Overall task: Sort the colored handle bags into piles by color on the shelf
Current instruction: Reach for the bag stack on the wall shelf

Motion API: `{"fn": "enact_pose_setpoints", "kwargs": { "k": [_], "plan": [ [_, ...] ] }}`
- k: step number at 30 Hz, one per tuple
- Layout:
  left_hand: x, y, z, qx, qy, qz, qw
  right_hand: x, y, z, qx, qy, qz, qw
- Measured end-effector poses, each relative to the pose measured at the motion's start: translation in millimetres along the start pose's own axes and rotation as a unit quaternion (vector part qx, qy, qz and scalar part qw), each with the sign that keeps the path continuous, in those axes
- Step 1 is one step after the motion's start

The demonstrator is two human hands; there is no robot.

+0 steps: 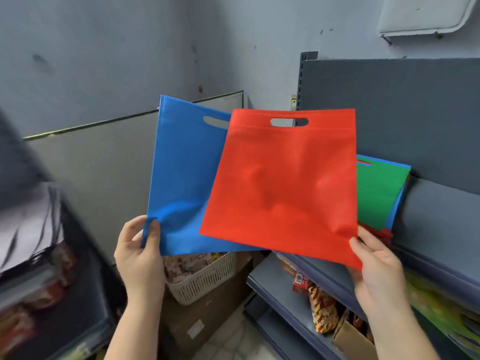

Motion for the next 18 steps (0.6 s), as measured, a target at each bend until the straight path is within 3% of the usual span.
{"fn": "enact_pose_setpoints", "kwargs": {
  "k": [8,18],
  "plan": [
    [-124.8,-9.1,6.6,0.010,-0.093,-0.014,0.995,73.8,-57.5,-37.2,0.082,0.108,0.011,0.991],
    [-286.8,-19.4,12.1,0.029,-0.218,0.037,0.975,184.5,-137.2,-128.9,0.188,0.240,0.029,0.952]
  ]
}}
Point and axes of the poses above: each hand's wrist, its own z-axis towards the middle knuckle, its own x-axis out of the palm, y = z × x, the point moved 3 cm from there along z, towards the middle knuckle, and after that the axes turned 12 degrees about z, right-handed, at the moved point
